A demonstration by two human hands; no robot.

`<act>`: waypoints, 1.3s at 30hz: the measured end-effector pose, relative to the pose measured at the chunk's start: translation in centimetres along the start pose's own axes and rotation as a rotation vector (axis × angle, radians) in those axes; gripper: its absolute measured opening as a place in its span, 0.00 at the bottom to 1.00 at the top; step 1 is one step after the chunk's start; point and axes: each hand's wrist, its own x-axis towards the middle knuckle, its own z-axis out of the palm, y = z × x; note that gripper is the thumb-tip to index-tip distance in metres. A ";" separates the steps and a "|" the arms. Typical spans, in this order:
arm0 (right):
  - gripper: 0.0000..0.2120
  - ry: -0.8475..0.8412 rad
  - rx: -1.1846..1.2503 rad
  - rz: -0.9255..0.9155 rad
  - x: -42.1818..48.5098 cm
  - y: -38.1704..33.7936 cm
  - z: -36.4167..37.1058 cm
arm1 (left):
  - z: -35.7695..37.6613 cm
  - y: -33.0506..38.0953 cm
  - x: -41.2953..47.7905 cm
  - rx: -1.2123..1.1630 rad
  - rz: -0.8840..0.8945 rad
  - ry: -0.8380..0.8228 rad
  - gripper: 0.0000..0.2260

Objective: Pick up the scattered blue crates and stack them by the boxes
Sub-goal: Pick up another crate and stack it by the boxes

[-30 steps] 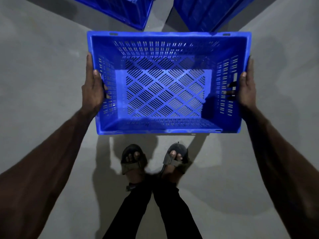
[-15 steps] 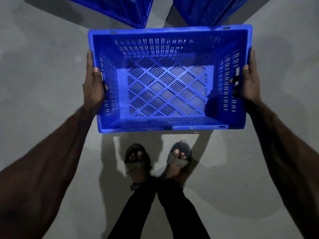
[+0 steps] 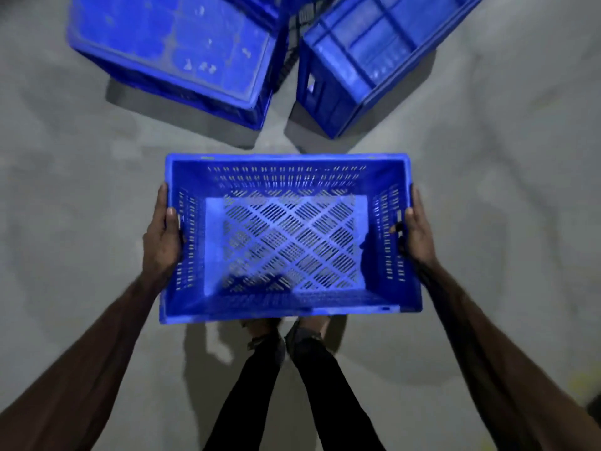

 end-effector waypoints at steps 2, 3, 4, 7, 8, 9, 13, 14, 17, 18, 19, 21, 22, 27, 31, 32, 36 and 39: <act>0.24 -0.002 -0.003 0.001 -3.5 -3.6 -2.1 | -2.9 2.9 -2.4 -0.015 0.004 -0.022 0.22; 0.24 0.007 -0.016 0.004 -5.1 -5.6 -3.2 | -4.6 4.4 -3.6 -0.004 0.012 -0.025 0.22; 0.24 0.018 -0.030 0.009 -6.8 -7.6 -4.3 | -6.3 5.9 -4.8 0.016 0.017 -0.021 0.22; 0.24 0.043 -0.026 -0.003 -11.6 -13.3 -7.8 | -11.6 12.0 -9.1 -0.016 0.073 -0.014 0.21; 0.24 0.051 -0.032 0.002 -12.9 -15.2 -9.0 | -13.2 14.0 -10.5 -0.017 0.101 -0.010 0.22; 0.23 0.059 -0.043 0.005 -14.4 -17.2 -10.0 | -14.8 16.1 -12.0 -0.024 0.112 -0.006 0.22; 0.23 0.112 -0.096 -0.037 -20.6 -24.1 -14.2 | -20.7 22.1 -17.4 -0.034 0.061 0.018 0.21; 0.23 0.121 -0.105 -0.052 -22.0 -25.5 -15.2 | -22.1 23.2 -18.5 -0.030 0.054 0.022 0.21; 0.24 0.168 -0.129 -0.092 -26.7 -29.0 -17.5 | -25.9 26.1 -22.2 -0.047 0.110 0.013 0.21; 0.24 0.182 -0.133 -0.104 -28.1 -29.8 -18.0 | -27.0 26.8 -23.0 -0.051 0.126 0.014 0.21; 0.24 0.194 -0.145 -0.114 -29.5 -30.4 -18.5 | -27.9 27.3 -23.8 -0.047 0.136 0.016 0.21; 0.24 0.214 -0.169 -0.142 -31.9 -31.3 -19.1 | -29.4 28.0 -24.7 -0.050 0.160 0.006 0.20; 0.24 0.218 -0.178 -0.150 -33.0 -31.6 -19.3 | -30.0 28.3 -25.2 -0.064 0.169 0.005 0.20; 0.25 0.300 -0.202 -0.187 -36.9 -31.5 -19.6 | -31.7 30.1 -26.0 -0.065 0.229 -0.010 0.21; 0.25 0.367 -0.200 -0.200 -38.2 -31.2 -20.5 | -31.5 31.8 -26.2 -0.051 0.261 -0.023 0.21; 0.25 0.382 -0.200 -0.201 -38.7 -31.3 -20.9 | -31.4 32.4 -26.3 -0.060 0.269 -0.029 0.21; 0.22 0.444 -0.196 -0.187 -40.3 -31.3 -22.9 | -30.0 34.7 -26.3 -0.045 0.308 -0.077 0.21; 0.22 0.490 -0.185 -0.157 -40.6 -30.0 -25.3 | -28.0 36.8 -26.4 -0.039 0.378 -0.107 0.21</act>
